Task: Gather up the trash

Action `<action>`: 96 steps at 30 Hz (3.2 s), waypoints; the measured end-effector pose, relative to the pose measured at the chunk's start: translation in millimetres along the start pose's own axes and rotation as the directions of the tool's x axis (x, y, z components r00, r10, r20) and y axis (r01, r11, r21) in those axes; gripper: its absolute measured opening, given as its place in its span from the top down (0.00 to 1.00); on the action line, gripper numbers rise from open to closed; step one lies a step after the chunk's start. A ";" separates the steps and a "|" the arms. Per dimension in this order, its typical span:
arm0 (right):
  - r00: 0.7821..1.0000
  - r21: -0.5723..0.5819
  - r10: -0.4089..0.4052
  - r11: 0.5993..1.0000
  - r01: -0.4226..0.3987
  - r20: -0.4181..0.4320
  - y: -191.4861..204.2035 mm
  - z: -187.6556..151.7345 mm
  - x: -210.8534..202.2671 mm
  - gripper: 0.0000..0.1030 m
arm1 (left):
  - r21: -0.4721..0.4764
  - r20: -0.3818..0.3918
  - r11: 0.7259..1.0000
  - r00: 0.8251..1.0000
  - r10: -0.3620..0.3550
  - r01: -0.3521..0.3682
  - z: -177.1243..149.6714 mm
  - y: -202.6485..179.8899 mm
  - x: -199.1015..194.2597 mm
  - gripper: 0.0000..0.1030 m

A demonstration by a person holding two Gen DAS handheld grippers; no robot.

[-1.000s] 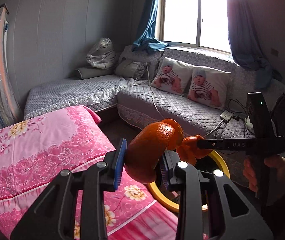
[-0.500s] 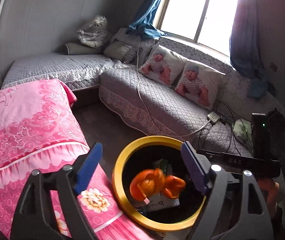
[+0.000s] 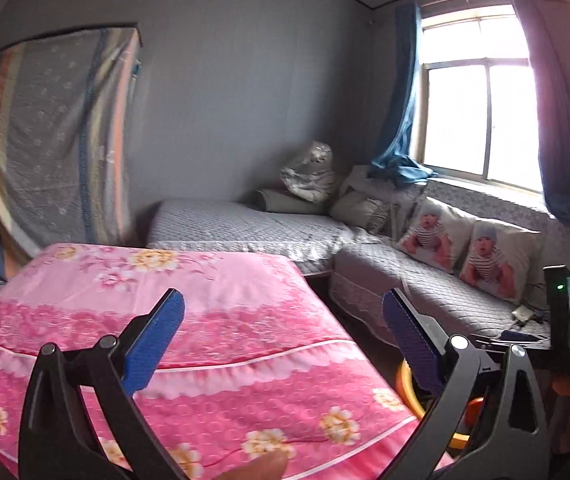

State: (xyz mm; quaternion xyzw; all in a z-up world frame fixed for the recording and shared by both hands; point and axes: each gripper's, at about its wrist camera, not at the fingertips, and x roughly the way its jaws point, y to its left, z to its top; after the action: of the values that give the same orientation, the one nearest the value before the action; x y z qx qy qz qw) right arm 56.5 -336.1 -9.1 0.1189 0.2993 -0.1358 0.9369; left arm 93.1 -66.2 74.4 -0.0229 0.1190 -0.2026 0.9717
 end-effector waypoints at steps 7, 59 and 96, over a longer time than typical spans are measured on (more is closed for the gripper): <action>0.984 -0.132 0.039 0.991 -0.016 0.175 114.5 -31.9 -46.9 0.08 | 0.015 -0.024 0.969 0.969 0.246 -0.246 -18.3 57.1 -46.3 0.08; 0.963 -0.144 0.029 0.989 0.011 0.269 150.1 -96.5 -104.9 0.08 | -0.086 -0.059 0.924 0.928 0.368 -0.372 -48.5 66.6 -125.6 0.08; 0.975 -0.127 0.028 0.992 0.000 0.219 144.3 -98.7 -92.4 0.08 | -0.078 -0.117 0.928 0.928 0.355 -0.365 -52.9 66.5 -113.5 0.08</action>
State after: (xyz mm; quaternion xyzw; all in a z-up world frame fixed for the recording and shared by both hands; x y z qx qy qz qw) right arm -21.1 -154.3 -12.1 0.0457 0.2005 -0.1222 0.9710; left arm 5.2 40.2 42.1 -0.0385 0.1797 -0.0157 0.9828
